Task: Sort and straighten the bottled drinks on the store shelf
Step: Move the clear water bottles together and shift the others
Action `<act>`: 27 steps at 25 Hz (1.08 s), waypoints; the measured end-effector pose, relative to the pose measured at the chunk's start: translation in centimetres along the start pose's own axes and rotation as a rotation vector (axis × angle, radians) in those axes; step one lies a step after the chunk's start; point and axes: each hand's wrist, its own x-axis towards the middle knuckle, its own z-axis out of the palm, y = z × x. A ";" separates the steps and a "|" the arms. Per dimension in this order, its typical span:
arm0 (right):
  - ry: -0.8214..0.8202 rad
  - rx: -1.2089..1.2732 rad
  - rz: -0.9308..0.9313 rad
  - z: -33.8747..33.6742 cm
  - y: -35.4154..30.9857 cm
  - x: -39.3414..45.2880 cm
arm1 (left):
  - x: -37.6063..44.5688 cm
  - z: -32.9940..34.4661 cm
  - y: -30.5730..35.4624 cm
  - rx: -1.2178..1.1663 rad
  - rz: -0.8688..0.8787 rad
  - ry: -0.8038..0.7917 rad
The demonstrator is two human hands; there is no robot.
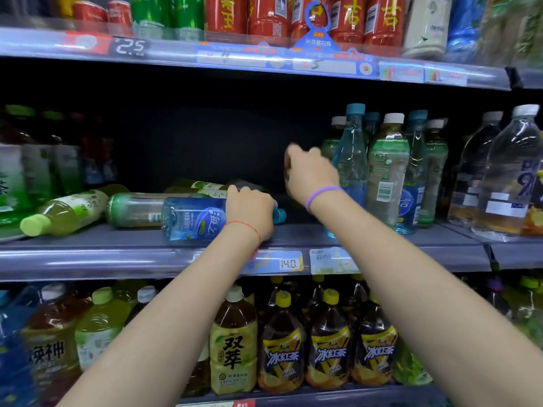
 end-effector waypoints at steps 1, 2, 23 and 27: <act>0.081 -0.003 -0.007 -1.4 0.0 0.4 | 0.0 0.0 0.0 -0.006 -0.006 0.002; 0.145 -0.004 -0.013 -2.6 -0.1 0.6 | 0.0 0.1 0.0 -0.026 -0.013 0.003; -0.134 0.163 -0.024 -3.2 1.4 3.0 | 2.6 -0.5 -0.1 -1.647 -0.288 0.159; -0.131 0.152 -0.011 -2.9 1.0 2.7 | 2.9 -0.2 -0.2 -1.786 -0.297 0.060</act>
